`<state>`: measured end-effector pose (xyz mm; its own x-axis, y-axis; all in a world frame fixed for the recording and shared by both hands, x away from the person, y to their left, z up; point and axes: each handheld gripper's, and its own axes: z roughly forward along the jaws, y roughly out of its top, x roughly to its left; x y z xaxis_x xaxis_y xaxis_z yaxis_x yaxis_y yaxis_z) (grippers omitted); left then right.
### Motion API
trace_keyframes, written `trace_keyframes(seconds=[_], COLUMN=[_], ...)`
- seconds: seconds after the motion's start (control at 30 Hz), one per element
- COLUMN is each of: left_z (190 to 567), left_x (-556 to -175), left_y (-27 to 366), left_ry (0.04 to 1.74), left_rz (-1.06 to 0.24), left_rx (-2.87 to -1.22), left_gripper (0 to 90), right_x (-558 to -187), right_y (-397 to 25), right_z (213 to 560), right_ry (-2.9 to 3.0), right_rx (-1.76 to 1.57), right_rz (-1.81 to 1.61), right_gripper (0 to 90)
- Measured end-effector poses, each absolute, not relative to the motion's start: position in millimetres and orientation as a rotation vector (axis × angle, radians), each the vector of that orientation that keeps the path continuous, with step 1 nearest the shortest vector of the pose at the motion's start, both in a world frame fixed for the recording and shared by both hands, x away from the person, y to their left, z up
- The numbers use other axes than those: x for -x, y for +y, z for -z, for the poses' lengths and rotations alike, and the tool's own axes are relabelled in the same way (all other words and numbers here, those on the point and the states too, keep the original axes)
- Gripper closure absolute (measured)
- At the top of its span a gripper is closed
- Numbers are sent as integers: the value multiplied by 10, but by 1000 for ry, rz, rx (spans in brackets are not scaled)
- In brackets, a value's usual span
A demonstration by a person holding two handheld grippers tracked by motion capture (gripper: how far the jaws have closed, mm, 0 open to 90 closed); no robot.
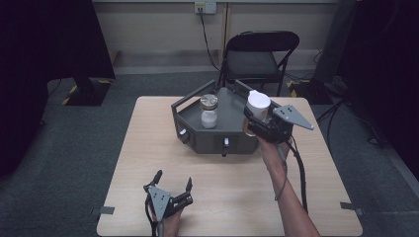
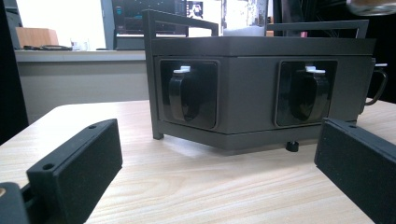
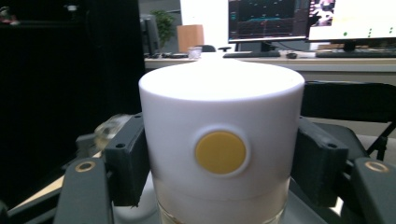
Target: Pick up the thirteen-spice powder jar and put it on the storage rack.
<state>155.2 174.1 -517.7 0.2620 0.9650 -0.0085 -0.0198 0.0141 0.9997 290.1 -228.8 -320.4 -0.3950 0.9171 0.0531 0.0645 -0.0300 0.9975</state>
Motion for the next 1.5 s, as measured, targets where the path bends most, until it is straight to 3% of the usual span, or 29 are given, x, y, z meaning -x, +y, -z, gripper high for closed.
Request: trace_keyframes(seconds=[0.63, 1.5], left_z=[5177, 5176], left_x=[-1552, -1552], left_y=[1742, 1743], left_ry=[1002, 1001], left_rz=[-1014, -1015], left_rx=[-1299, -1301], left_gripper=[1, 1], right_x=[-3341, -3463], right_y=[-1839, -1809], right_z=[3315, 3527], right_ry=[1483, 1486], right_rx=[-1137, -1163], right_rz=[-1383, -1343], right_gripper=[296, 295])
